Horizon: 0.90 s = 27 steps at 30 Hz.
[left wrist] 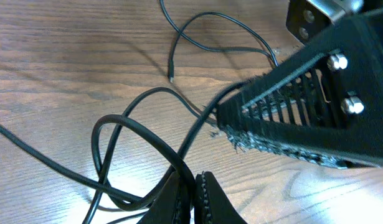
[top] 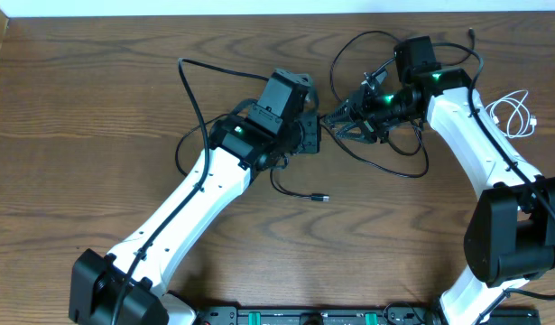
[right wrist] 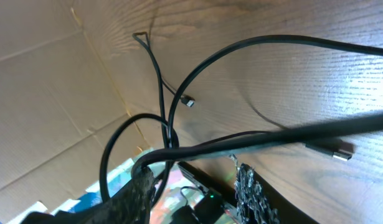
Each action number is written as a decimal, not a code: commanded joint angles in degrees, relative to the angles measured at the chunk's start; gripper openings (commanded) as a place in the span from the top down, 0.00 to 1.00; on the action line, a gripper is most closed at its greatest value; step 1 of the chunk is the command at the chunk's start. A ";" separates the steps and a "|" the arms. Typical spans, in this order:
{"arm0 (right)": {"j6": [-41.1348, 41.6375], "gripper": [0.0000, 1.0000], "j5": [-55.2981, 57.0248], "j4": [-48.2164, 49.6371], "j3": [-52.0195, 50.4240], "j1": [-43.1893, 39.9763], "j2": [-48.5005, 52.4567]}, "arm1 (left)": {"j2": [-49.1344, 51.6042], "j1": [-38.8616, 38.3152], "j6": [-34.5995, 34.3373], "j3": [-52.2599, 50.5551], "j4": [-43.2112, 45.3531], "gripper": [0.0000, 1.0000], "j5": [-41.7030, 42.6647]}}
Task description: Untangle cables
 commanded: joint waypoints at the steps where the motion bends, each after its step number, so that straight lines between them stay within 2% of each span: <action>1: 4.35 0.58 -0.37 0.42 -0.26 0.24 0.28 | 0.33 -0.98 0.79 -0.09 -0.46 0.93 0.87; 9: 5.66 0.57 -0.79 2.75 -0.26 0.24 0.28 | 0.33 -1.03 0.79 -0.09 -0.61 0.93 -1.55; 11: 6.38 0.59 -0.31 3.89 -0.26 0.24 0.28 | 0.33 -1.05 0.76 -0.09 -0.57 0.93 -1.20; 13: 6.71 0.71 0.26 3.80 -0.26 0.28 0.28 | 0.33 -1.09 0.76 -0.09 -0.52 0.93 0.13; 15: 6.69 0.99 1.22 3.56 -0.26 0.50 0.28 | 0.33 -1.09 0.74 -0.09 -0.50 0.93 1.36; 27: 9.73 0.99 1.97 2.12 -0.26 3.37 0.28 | 0.33 -1.09 0.72 -0.09 4.24 0.93 5.38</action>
